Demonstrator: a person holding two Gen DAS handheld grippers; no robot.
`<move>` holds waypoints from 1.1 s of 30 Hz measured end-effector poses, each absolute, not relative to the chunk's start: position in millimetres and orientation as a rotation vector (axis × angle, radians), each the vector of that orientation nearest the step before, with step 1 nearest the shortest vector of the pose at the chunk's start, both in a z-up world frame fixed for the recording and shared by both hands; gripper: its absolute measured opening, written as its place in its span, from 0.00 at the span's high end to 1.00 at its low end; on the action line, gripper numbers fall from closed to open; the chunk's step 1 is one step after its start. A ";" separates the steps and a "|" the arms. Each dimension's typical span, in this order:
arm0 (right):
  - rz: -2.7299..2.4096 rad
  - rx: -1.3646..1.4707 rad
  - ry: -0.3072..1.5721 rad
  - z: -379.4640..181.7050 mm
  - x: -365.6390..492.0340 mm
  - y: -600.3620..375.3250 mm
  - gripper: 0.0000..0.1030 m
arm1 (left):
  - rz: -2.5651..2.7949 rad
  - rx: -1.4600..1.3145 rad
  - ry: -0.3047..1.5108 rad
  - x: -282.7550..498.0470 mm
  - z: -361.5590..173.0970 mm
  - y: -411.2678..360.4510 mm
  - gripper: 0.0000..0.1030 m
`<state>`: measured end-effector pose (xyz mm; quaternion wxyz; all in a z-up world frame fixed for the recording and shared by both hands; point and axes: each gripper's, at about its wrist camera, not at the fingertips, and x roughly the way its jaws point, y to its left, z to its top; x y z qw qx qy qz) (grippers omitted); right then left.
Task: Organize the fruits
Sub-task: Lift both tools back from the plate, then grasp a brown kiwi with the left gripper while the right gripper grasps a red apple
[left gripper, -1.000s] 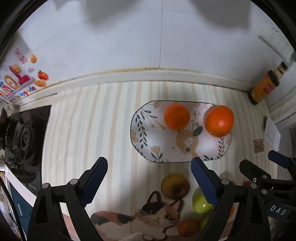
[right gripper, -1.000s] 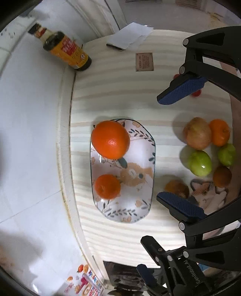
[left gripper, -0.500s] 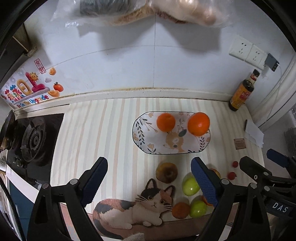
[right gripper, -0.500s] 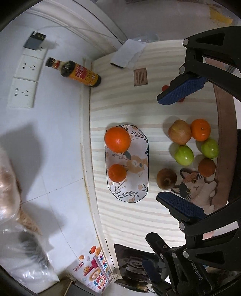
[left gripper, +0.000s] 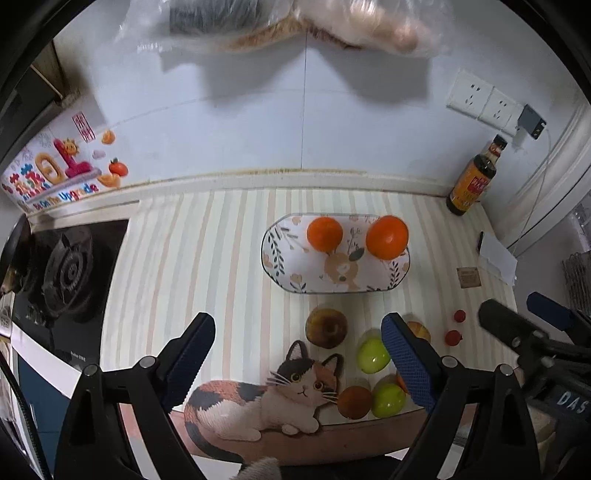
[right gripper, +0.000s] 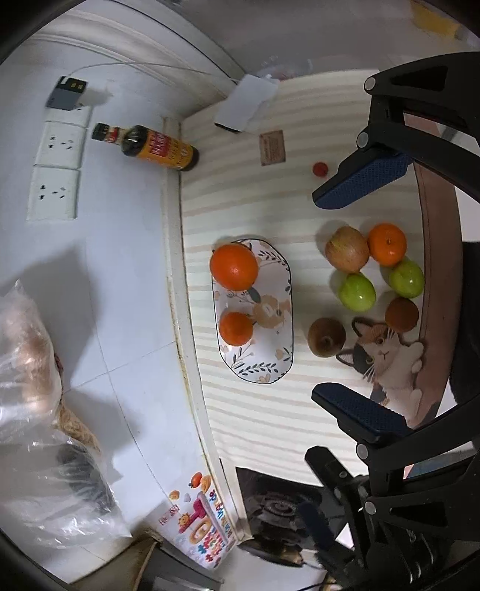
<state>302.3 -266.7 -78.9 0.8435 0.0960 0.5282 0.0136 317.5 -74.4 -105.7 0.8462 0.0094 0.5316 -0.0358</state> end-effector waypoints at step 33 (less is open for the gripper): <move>0.005 0.554 1.599 -347.1 351.1 -329.5 0.33 | -0.104 0.035 1.692 400.5 -348.6 -115.6 0.03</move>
